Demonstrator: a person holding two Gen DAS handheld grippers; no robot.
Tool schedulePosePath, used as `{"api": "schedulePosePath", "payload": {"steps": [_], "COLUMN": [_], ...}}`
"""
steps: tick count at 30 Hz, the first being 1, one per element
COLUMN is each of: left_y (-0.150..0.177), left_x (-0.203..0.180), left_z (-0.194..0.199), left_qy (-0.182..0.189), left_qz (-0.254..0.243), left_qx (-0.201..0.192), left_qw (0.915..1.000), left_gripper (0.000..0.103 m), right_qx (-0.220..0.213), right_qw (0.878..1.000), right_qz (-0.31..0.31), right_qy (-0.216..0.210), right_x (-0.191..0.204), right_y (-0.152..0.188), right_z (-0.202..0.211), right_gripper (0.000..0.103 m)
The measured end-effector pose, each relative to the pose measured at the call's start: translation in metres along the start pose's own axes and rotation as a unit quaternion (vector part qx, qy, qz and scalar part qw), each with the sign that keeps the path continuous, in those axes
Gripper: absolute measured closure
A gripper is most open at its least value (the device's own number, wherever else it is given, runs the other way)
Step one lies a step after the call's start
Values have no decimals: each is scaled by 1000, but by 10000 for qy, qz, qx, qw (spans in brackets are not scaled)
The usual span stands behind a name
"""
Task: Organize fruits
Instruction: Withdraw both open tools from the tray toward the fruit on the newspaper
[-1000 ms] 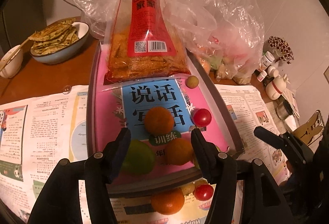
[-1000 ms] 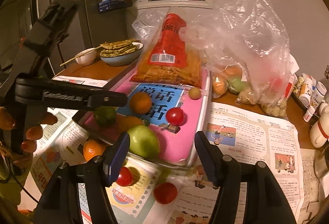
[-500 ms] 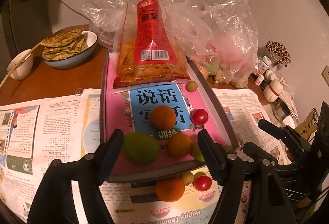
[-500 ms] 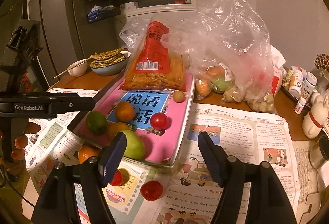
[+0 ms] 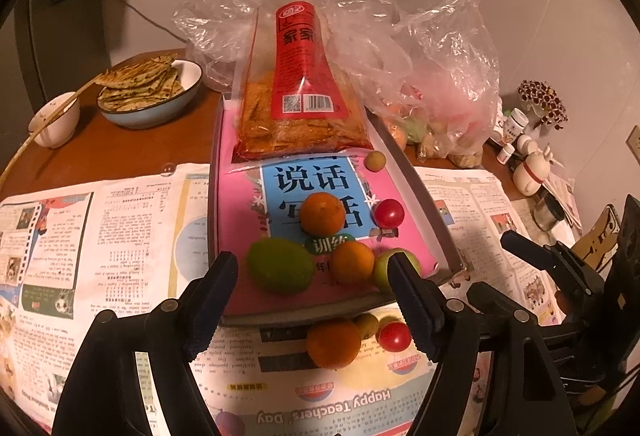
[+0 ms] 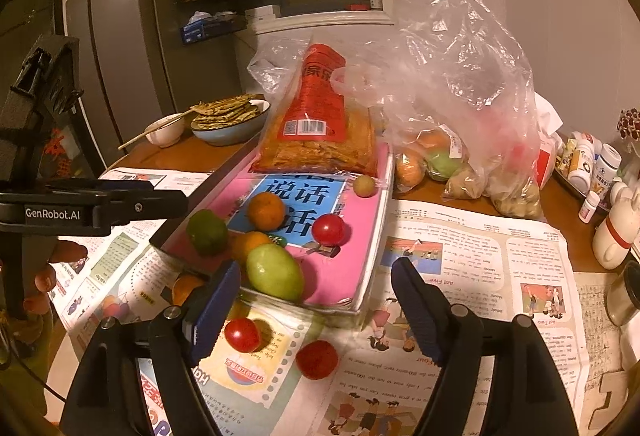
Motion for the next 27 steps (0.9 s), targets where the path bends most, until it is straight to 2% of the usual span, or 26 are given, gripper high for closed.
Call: {"api": "schedulePosePath", "payload": {"steps": [27], "left_y": [25], "left_x": [-3], "left_z": [19], "left_qy": [7], "left_qz": [-138], "left_qx": [75], "left_qw": [9999], "left_gripper": [24], "right_qx": [105], "right_qw": [9985], "right_qz": [441], "right_qy": [-319], "right_x": [35], "right_y": [16], "right_z": [15], "right_gripper": [24]}}
Point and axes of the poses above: each gripper's, at about its wrist camera, not at the fingertips, and z roughly against the way its jaws point, x to its left, y to its underside, the point moved 7 cm from there along -z, roughly the way its jaws point, and after that the axes turned 15 degrees about -x, right-handed, at the moved point
